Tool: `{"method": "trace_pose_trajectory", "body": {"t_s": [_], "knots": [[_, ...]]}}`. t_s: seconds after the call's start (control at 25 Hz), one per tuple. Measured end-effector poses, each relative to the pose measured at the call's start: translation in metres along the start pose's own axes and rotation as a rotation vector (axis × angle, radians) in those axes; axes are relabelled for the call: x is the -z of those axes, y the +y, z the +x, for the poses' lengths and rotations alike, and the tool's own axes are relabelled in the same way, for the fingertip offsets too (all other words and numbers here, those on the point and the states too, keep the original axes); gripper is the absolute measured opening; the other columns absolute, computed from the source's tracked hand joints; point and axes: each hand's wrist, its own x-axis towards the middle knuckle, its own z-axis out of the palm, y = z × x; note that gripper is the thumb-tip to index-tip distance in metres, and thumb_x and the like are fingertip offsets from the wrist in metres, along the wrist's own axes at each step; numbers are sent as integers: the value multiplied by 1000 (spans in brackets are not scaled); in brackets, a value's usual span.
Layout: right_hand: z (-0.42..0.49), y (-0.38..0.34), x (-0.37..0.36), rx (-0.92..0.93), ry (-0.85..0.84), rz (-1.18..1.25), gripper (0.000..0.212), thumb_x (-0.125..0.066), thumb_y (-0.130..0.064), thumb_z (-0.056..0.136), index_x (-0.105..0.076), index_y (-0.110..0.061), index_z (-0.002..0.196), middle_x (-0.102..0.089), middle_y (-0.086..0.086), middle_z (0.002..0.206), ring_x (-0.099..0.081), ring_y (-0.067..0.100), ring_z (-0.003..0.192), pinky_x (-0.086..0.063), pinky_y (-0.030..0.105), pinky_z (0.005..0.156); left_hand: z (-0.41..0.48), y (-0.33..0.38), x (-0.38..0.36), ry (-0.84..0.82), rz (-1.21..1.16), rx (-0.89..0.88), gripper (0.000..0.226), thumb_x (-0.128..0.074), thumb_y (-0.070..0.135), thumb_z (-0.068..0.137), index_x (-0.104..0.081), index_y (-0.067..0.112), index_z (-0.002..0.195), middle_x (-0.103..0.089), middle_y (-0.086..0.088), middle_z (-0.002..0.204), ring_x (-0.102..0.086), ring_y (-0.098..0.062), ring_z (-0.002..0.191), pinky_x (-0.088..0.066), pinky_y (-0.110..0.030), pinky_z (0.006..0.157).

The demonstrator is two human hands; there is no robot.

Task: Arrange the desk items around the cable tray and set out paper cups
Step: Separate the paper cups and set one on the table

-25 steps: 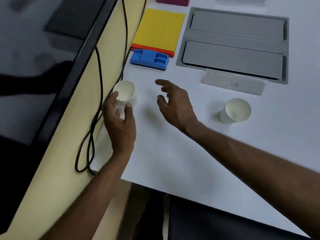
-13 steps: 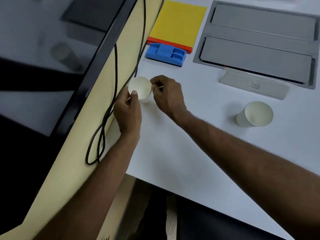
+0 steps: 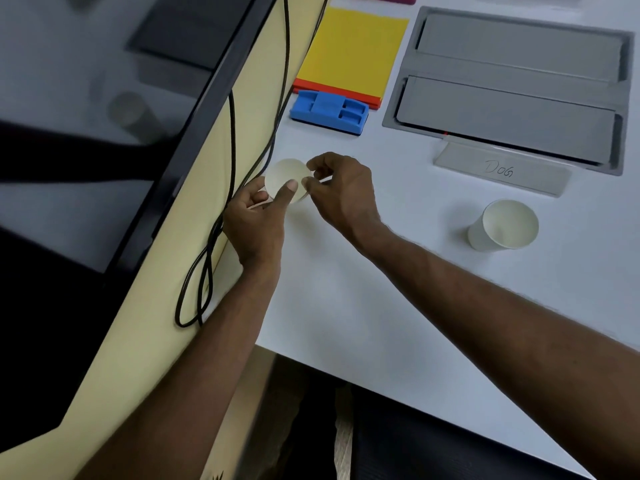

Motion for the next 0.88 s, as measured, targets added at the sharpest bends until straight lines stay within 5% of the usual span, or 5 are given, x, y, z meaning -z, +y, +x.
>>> {"method": "trace_pose_trajectory", "body": {"t_s": [0.4, 0.64, 0.88], "knots": [[-4, -5, 0, -96, 1, 64, 25, -80, -21, 84, -68, -14, 105, -65, -2, 96, -62, 13, 85, -46, 15, 65, 0, 1, 1, 41, 57, 11, 37, -73, 11, 84, -73, 10, 121, -78, -6, 104, -75, -17, 98, -61, -39, 89], [-4, -18, 4, -115, 4, 80, 32, -79, -24, 86, -69, -11, 113, -70, 5, 113, -66, 19, 100, -58, 32, 90, 0, 7, 8, -10, 6, 0, 35, -68, 19, 91, -71, 7, 124, -75, -8, 115, -72, -23, 106, -60, -44, 93], [-11, -17, 4, -96, 24, 69, 36, -72, -22, 91, -69, -10, 125, -71, 5, 123, -67, 20, 108, -57, 34, 97, -3, 14, 10, -21, 11, -34, 34, -62, 18, 93, -71, 10, 125, -75, -5, 117, -72, -22, 107, -60, -42, 92]]}}
